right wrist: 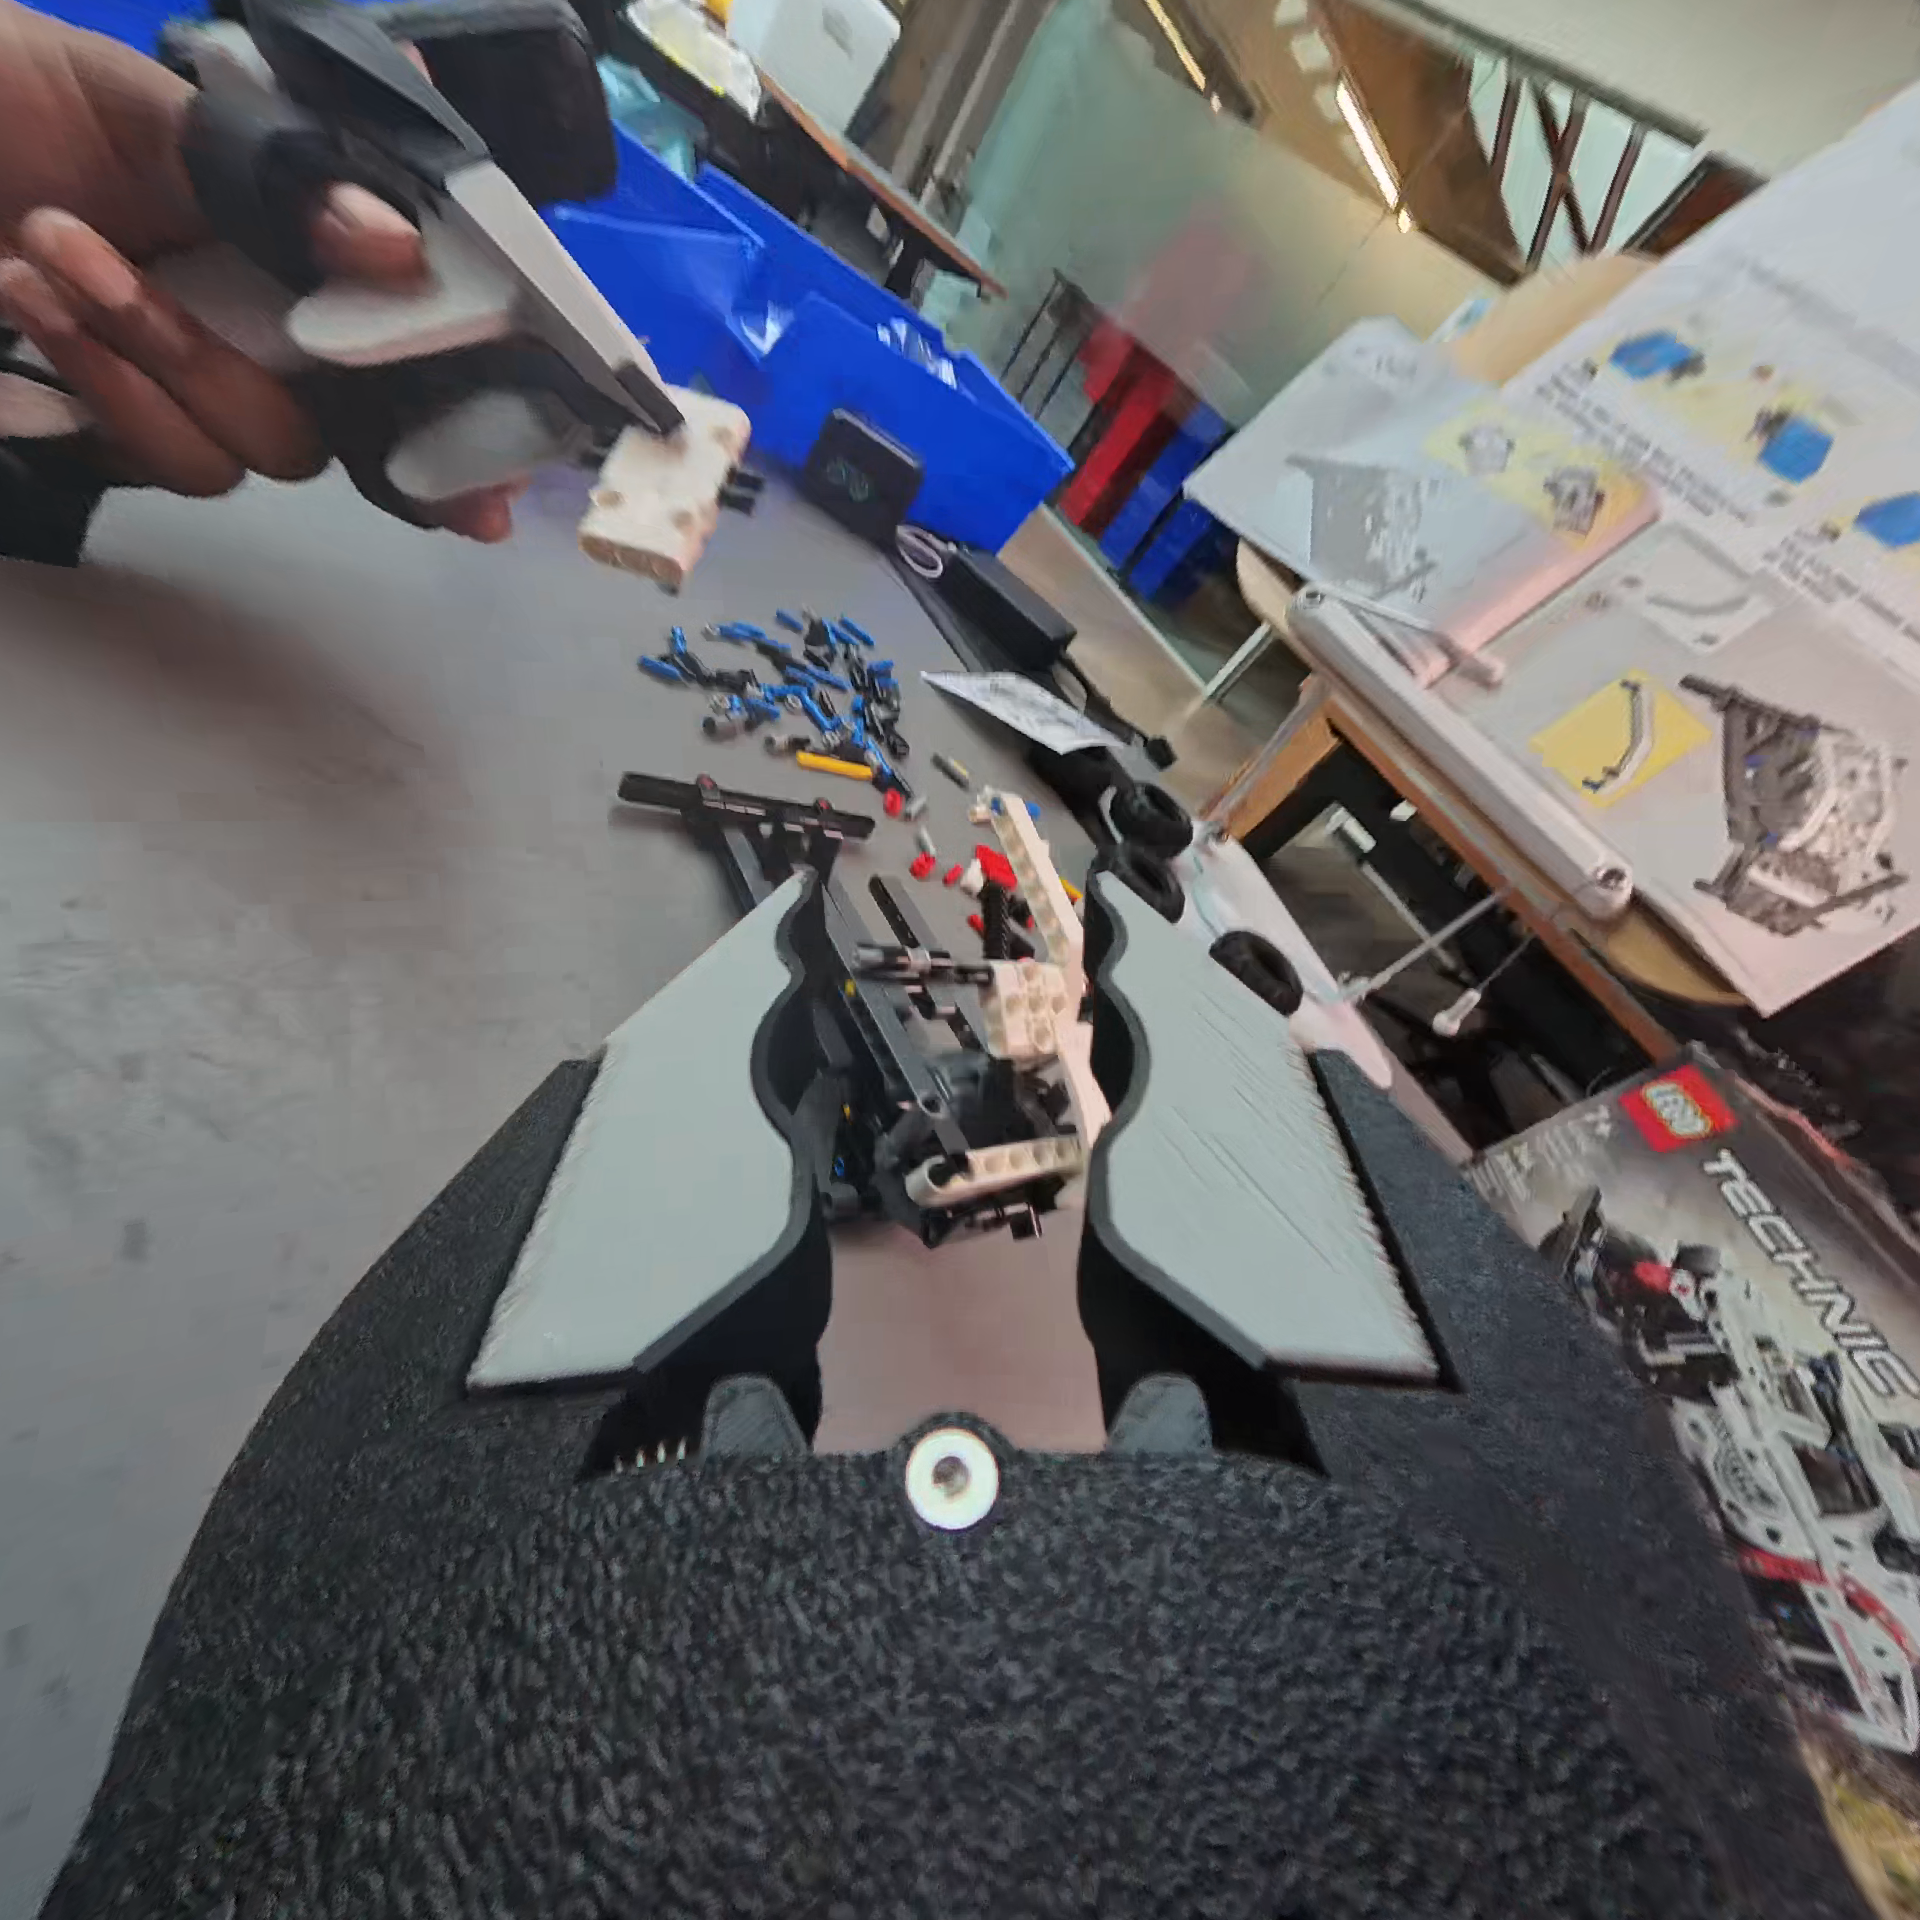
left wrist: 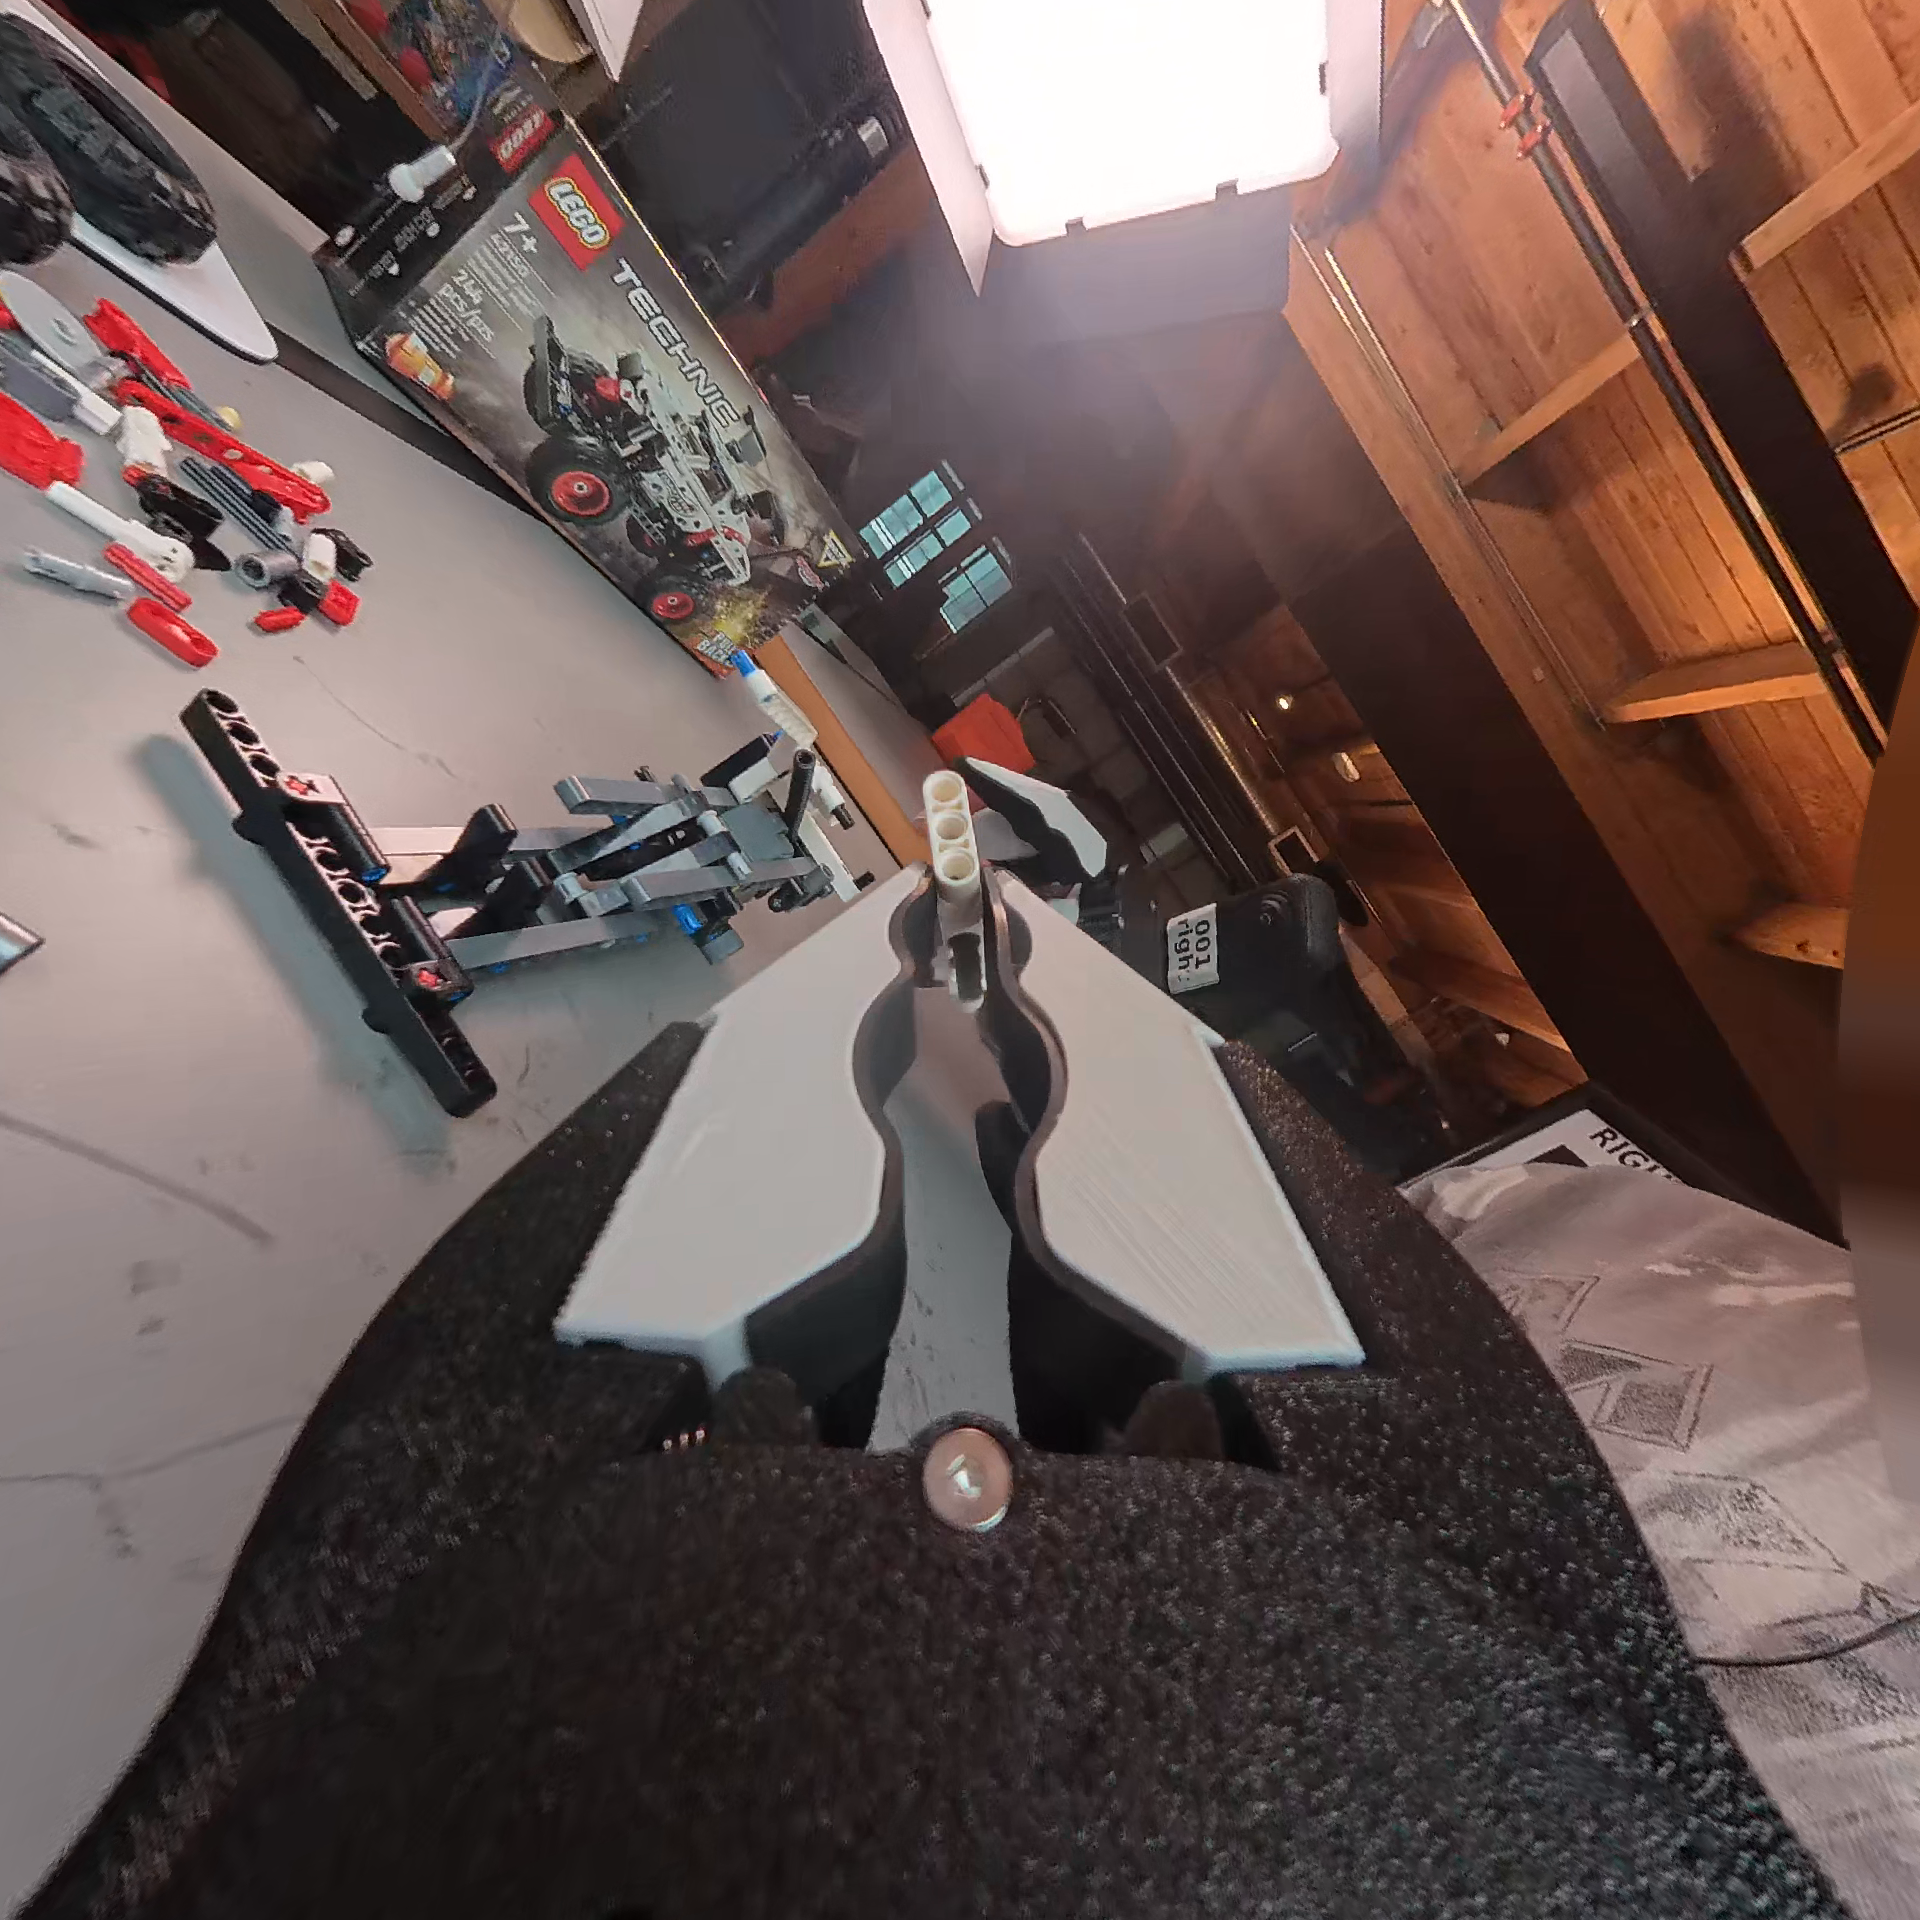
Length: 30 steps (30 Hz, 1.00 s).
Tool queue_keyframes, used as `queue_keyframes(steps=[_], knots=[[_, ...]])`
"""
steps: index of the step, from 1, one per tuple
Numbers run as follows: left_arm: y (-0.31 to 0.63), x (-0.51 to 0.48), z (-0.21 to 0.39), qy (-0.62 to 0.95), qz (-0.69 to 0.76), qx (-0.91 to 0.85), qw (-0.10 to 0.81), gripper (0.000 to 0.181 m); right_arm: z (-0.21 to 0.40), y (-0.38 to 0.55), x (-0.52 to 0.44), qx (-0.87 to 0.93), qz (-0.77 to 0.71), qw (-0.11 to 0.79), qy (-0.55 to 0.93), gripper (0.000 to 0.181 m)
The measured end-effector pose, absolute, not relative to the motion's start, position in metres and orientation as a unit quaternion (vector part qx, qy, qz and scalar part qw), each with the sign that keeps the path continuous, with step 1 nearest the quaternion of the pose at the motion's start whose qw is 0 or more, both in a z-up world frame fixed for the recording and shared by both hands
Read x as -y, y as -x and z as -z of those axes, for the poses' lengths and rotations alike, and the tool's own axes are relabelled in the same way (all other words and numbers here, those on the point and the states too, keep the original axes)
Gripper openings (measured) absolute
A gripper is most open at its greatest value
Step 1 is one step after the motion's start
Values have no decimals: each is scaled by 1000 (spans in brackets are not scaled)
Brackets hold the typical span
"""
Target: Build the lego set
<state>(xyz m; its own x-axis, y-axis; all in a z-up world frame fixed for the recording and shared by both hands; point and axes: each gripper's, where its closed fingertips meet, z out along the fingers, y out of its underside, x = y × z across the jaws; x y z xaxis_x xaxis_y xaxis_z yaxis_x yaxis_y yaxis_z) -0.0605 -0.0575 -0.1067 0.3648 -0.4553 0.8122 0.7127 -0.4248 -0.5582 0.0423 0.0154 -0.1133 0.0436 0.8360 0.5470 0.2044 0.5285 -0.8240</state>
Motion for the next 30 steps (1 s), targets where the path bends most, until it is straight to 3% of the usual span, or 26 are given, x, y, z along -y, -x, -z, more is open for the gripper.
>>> queue_keyframes(steps=[6, 12, 19, 30], knots=[[70, 56, 108, 627, 550, 128, 536, 7, 151, -50, -64, 657, -277, 488, 503, 80], [70, 56, 109, 629, 549, 126, 536, 7, 174, -41, -70, 693, -308, 385, 525, 92], [70, 54, 115, 630, 558, 132, 525, 7, 192, -30, -61, 722, -324, 319, 522, 86], [68, 53, 116, 627, 567, 134, 517, 7, 193, -51, -21, 717, -274, 335, 546, 86]])
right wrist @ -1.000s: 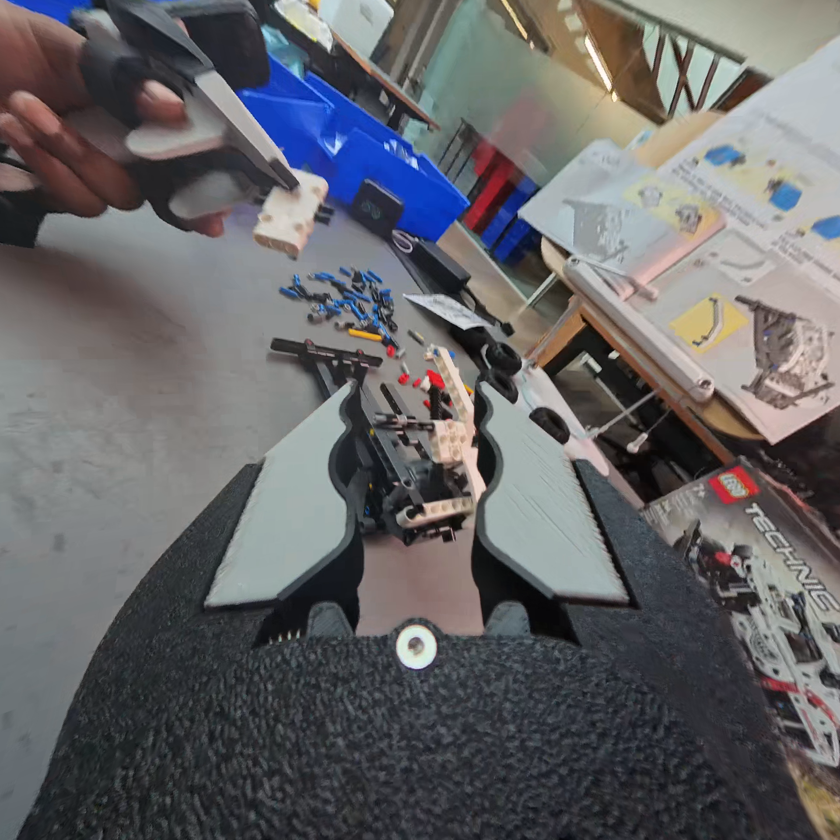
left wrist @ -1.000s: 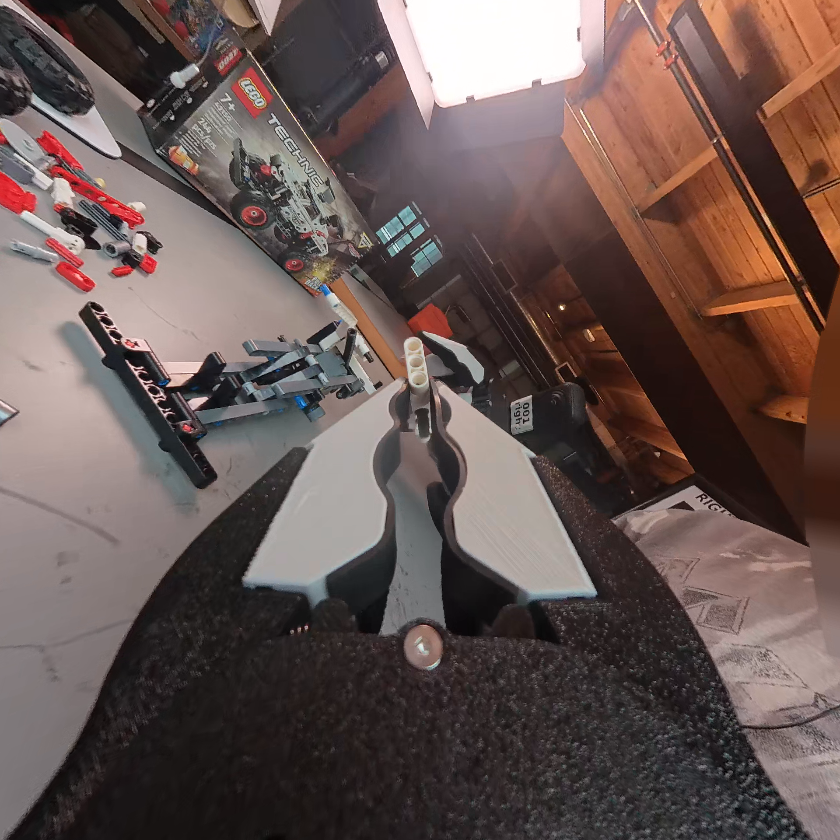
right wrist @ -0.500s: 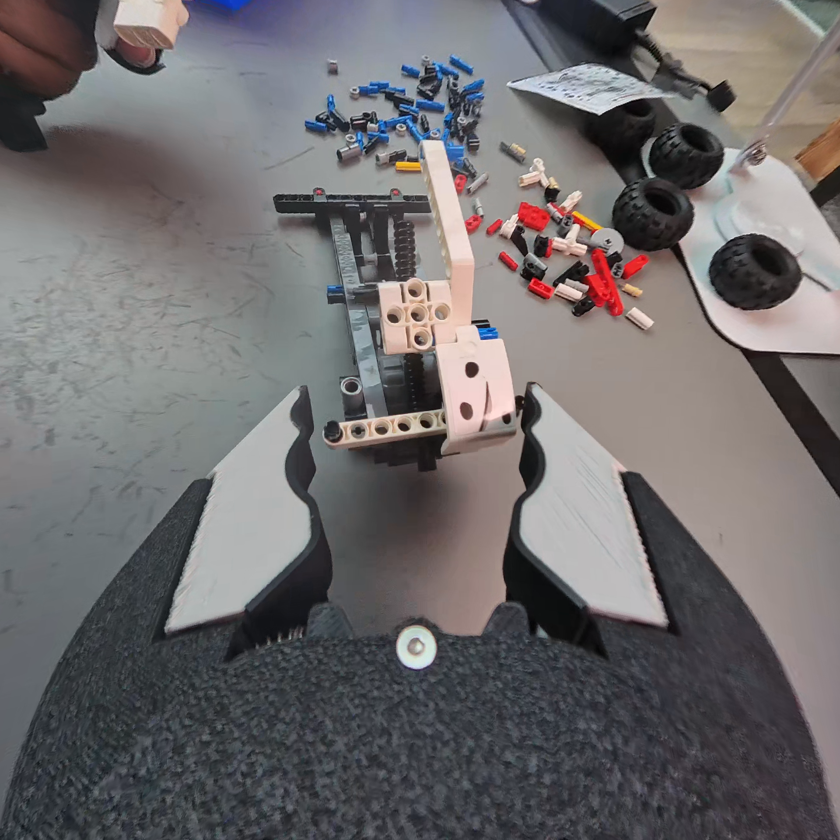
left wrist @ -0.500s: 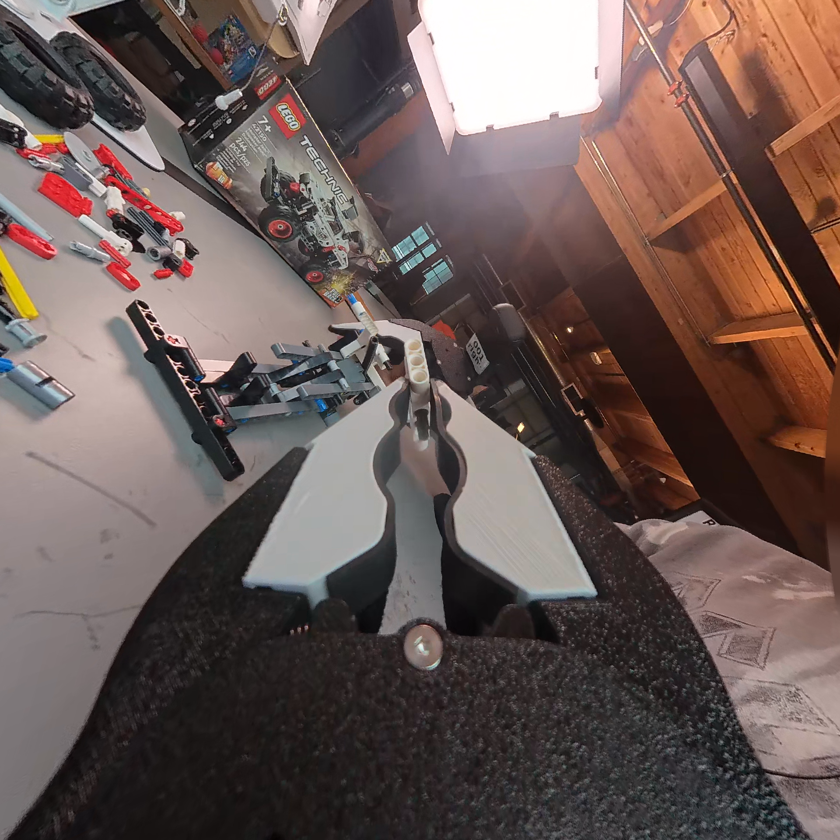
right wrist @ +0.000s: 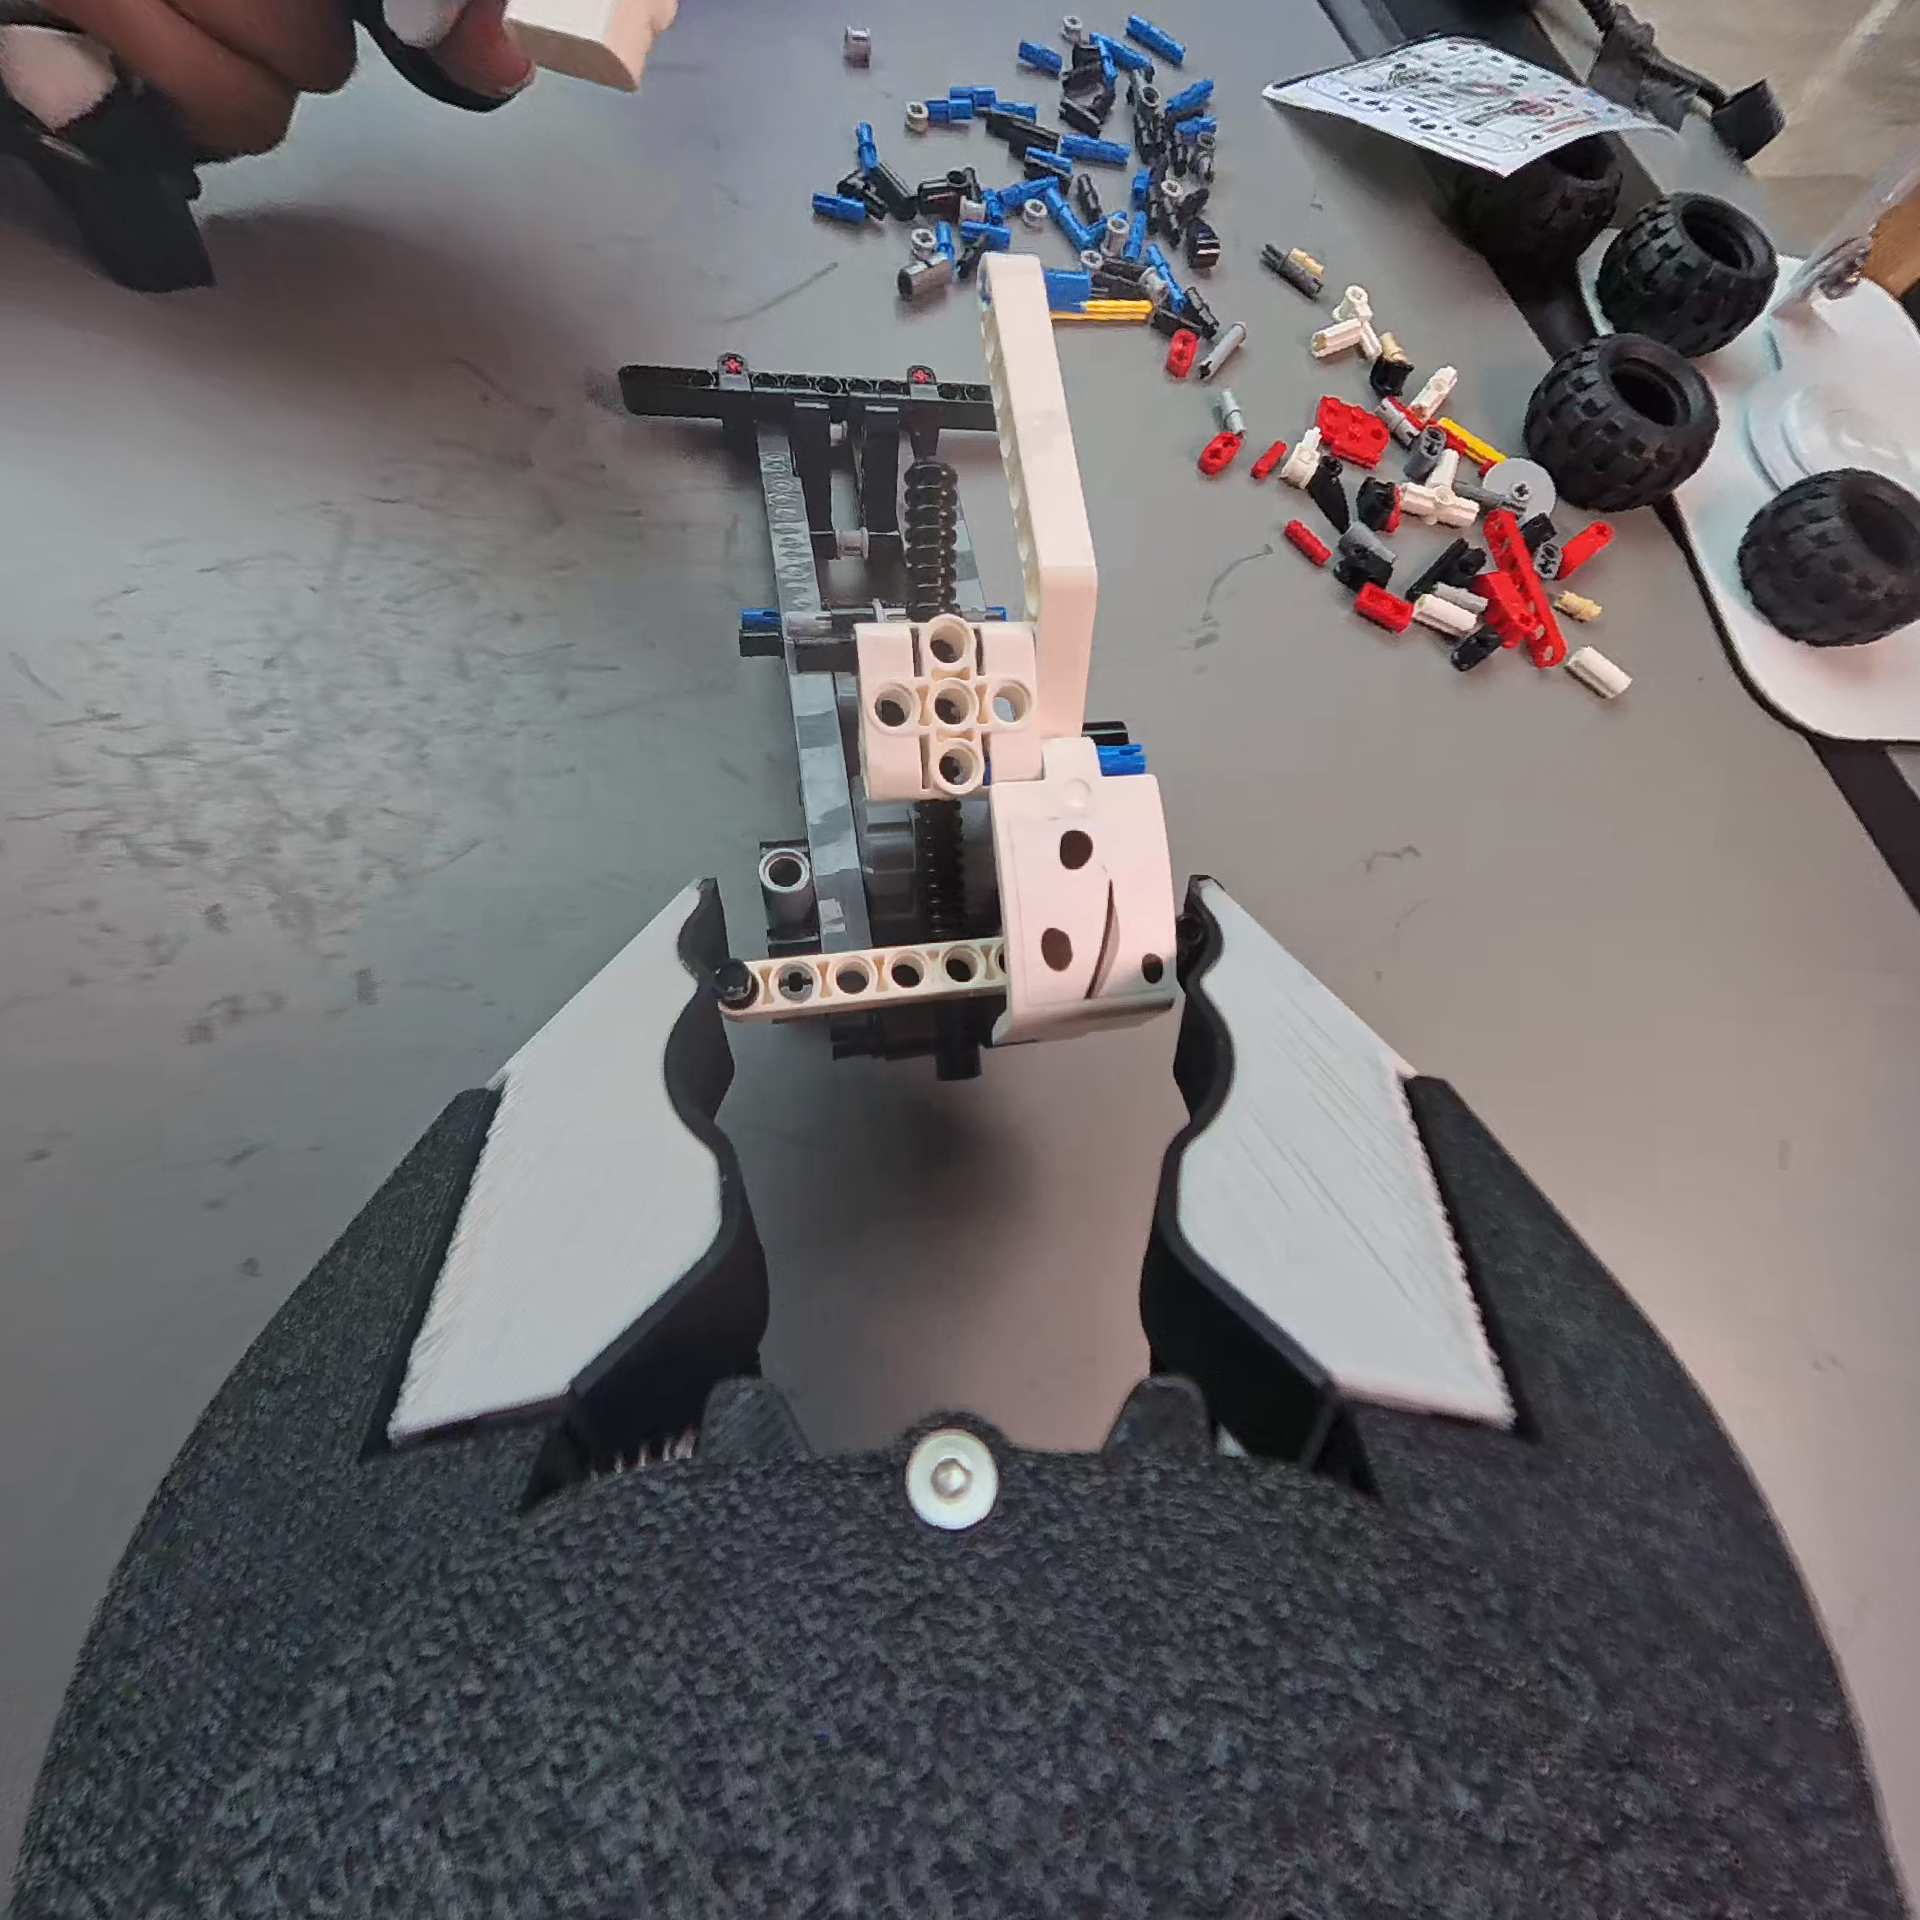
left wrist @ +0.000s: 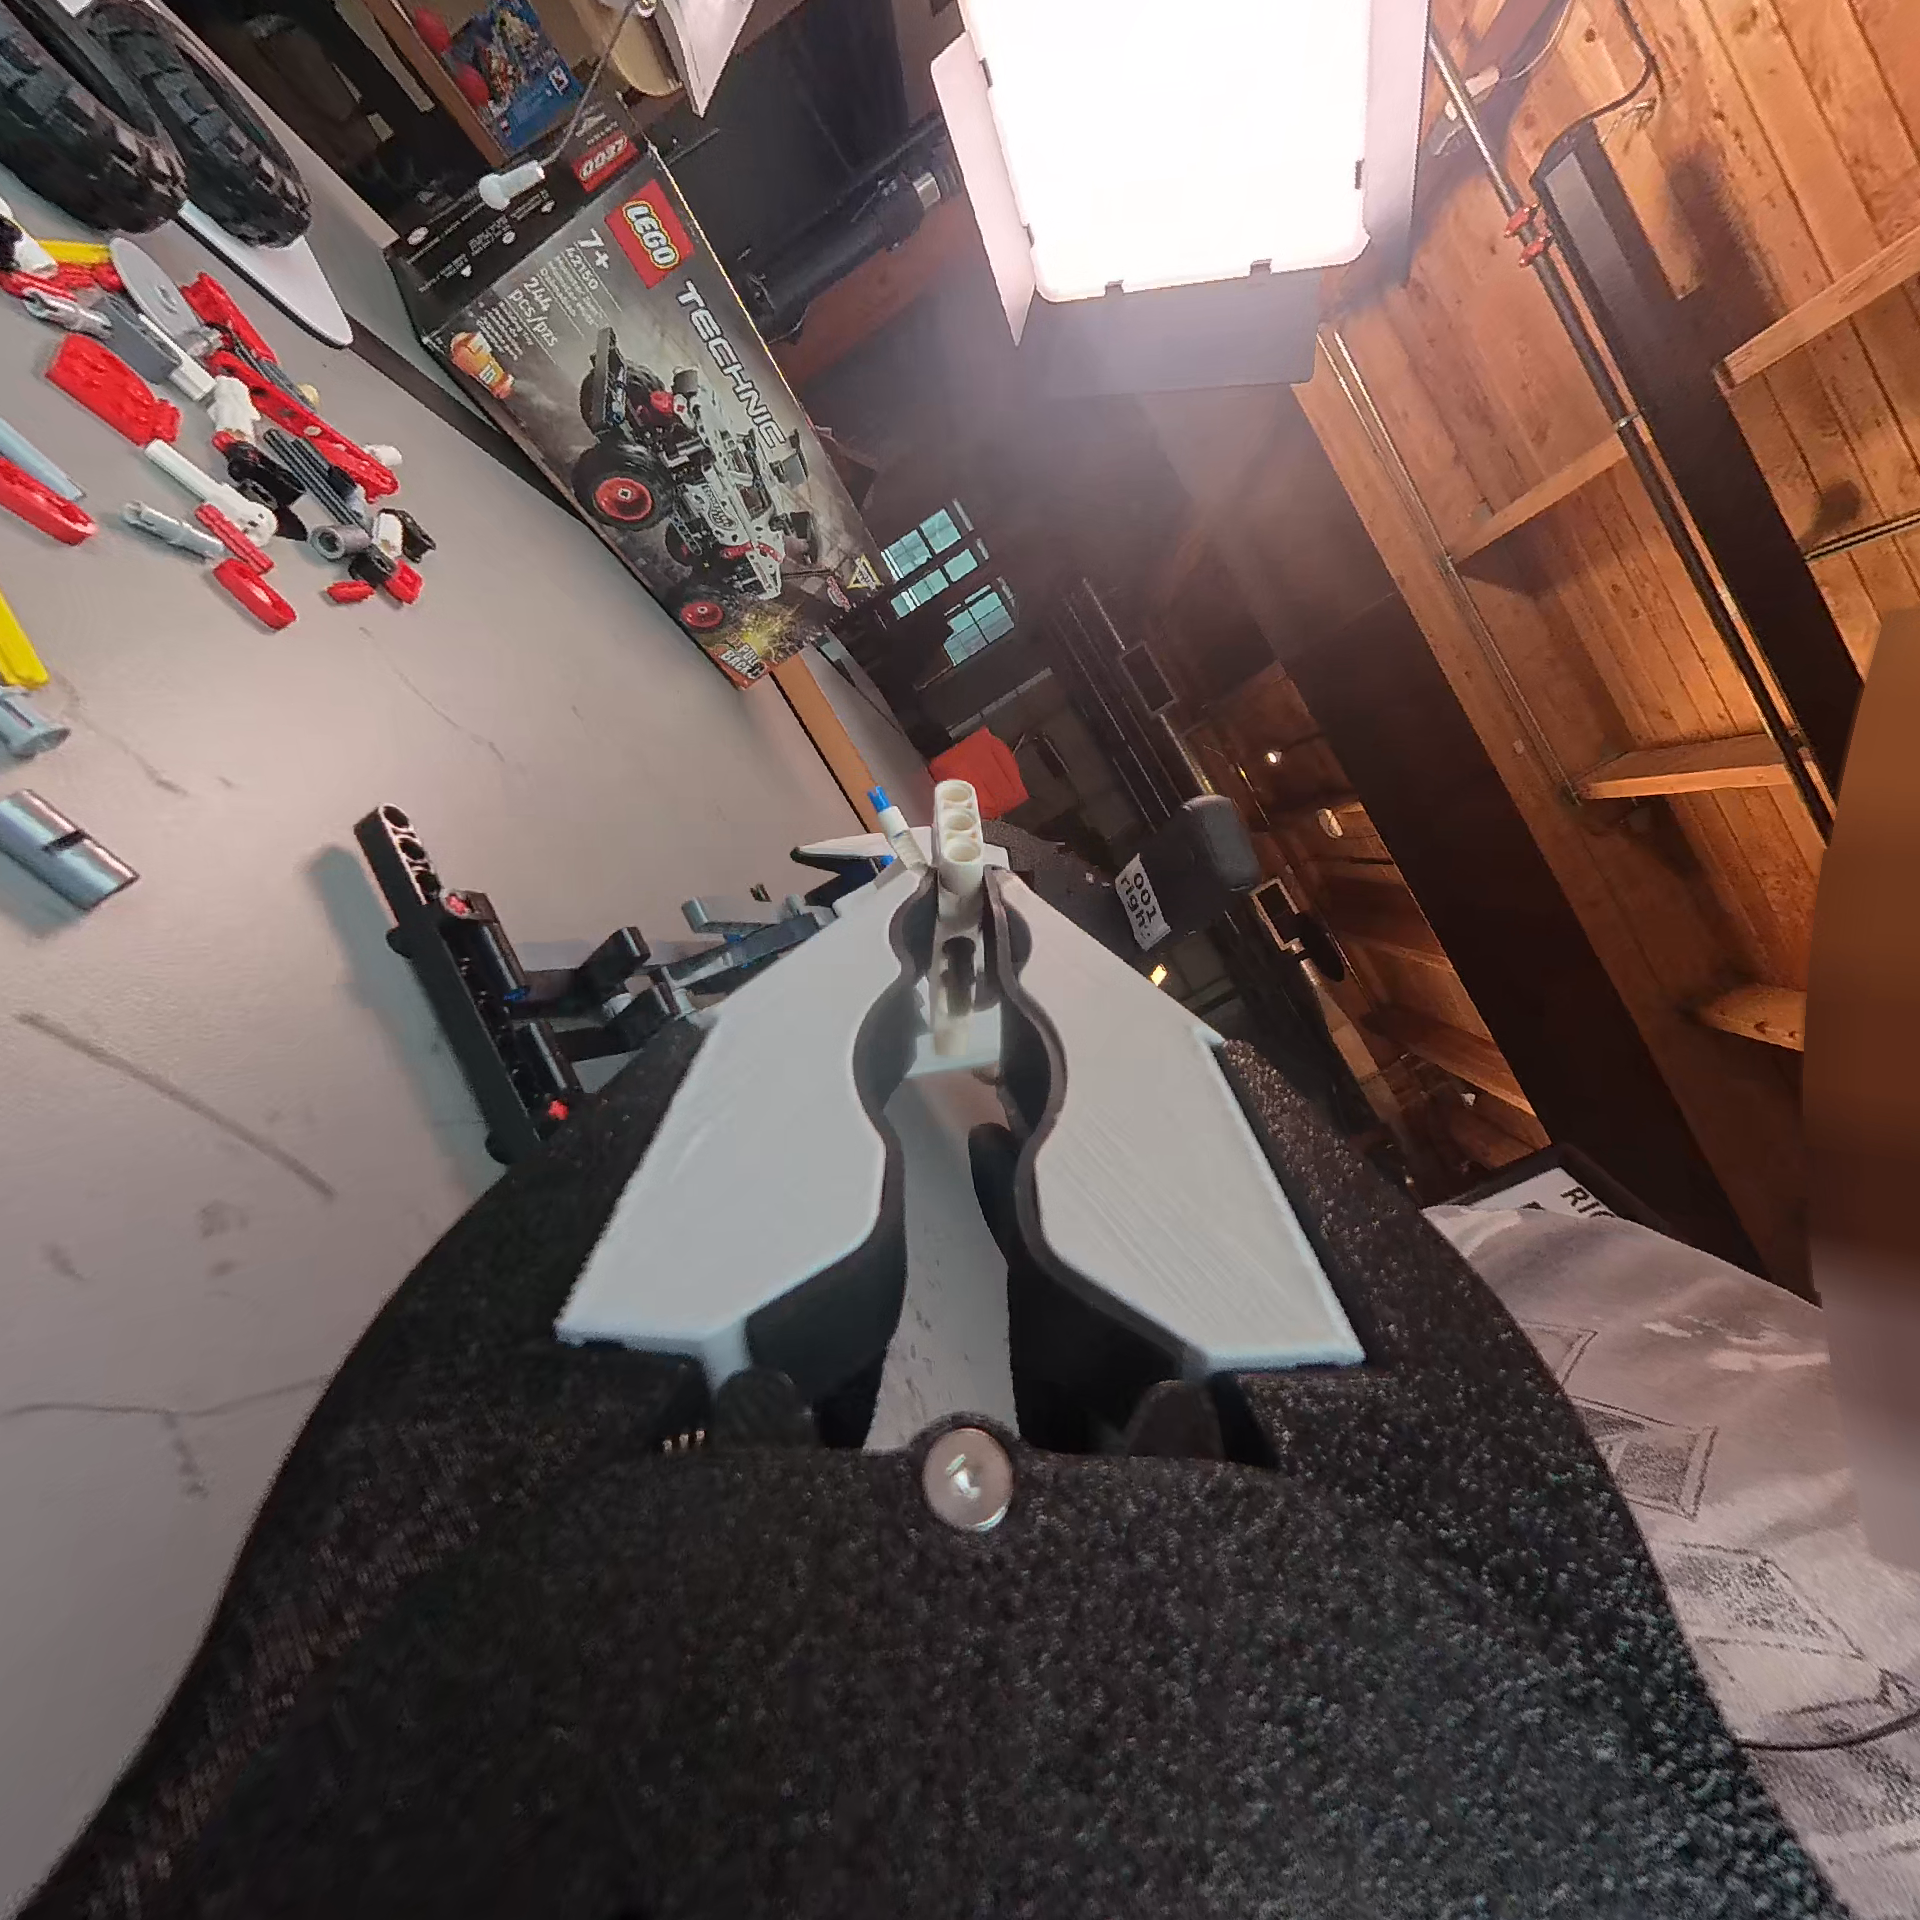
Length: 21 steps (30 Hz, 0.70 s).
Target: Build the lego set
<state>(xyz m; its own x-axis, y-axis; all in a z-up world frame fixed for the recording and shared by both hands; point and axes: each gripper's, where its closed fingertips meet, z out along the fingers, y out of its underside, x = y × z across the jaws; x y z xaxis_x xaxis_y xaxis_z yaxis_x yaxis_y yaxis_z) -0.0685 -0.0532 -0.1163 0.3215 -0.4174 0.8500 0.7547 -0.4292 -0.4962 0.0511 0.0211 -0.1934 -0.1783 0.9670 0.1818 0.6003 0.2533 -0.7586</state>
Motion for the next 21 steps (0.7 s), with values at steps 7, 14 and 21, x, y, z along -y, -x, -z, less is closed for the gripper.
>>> queue_keyframes(steps=[7, 14, 21], knots=[[56, 54, 116, 631, 573, 121, 508, 7, 194, -61, -7, 672, -240, 360, 601, 86], [50, 56, 117, 641, 569, 109, 503, 6, 192, -70, 22, 681, -268, 341, 590, 95], [44, 55, 120, 650, 570, 107, 491, 6, 185, -70, 22, 679, -296, 342, 578, 83]])
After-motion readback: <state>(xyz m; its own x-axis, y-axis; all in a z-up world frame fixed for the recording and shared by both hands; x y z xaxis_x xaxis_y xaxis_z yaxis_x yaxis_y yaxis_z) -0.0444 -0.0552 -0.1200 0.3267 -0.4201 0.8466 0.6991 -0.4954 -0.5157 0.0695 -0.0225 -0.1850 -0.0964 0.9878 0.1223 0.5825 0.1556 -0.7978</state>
